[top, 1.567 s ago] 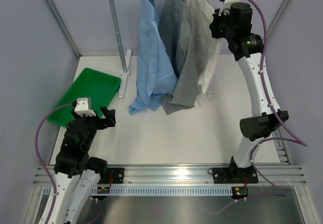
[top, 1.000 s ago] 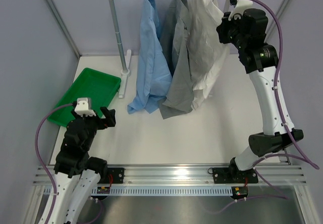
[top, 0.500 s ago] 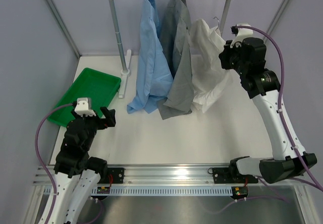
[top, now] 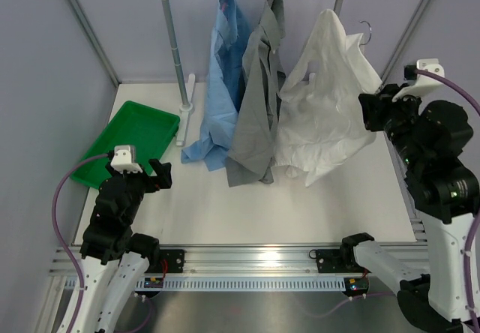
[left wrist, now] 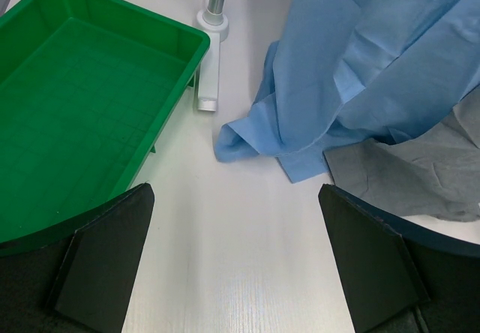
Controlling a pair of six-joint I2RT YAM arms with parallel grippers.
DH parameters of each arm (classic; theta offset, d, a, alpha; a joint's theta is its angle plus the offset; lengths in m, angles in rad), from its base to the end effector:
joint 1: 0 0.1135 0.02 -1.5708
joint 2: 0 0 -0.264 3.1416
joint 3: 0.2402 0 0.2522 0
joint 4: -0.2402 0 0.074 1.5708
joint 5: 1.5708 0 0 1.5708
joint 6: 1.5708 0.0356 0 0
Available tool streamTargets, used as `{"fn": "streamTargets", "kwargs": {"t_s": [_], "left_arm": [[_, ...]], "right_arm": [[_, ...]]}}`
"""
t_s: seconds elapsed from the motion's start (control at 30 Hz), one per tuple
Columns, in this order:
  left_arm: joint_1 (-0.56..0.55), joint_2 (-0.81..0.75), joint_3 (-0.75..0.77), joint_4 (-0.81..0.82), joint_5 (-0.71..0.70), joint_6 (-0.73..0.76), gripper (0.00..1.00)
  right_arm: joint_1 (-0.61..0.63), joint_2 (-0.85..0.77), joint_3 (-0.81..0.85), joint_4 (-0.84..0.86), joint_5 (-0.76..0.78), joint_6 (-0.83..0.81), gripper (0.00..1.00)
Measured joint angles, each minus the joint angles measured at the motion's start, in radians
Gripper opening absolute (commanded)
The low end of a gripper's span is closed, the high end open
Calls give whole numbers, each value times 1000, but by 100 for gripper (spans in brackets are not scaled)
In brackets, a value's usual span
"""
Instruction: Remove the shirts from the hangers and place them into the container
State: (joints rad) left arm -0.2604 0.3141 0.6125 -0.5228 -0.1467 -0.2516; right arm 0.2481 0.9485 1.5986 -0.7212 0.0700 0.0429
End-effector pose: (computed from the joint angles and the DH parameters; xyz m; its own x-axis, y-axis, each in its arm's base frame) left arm 0.0901 -0.0186 0.3001 -0.2374 -0.1916 -0.9523 0.0598 0.9756 -0.2112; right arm 0.1305 0.0305 0.5163 -0.0764 0.0248 -0.9968 -0.1742 0.9840 0.0378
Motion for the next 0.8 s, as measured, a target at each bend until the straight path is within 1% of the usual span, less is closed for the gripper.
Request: {"fn": "streamTargets", "kwargs": {"t_s": [0.37,0.53,0.8], "left_arm": [[0,7,0,-2,-6,0,99],[0,16,0,-3,-7,0,99],[0,25,0,-3,-7,0,99]], "right_arm": [[0,-80,210,-94,-20,-1,0],[0,-95,286,-95,-104,-5,0],[1,-119,296,-93,-302,-11,0]]}}
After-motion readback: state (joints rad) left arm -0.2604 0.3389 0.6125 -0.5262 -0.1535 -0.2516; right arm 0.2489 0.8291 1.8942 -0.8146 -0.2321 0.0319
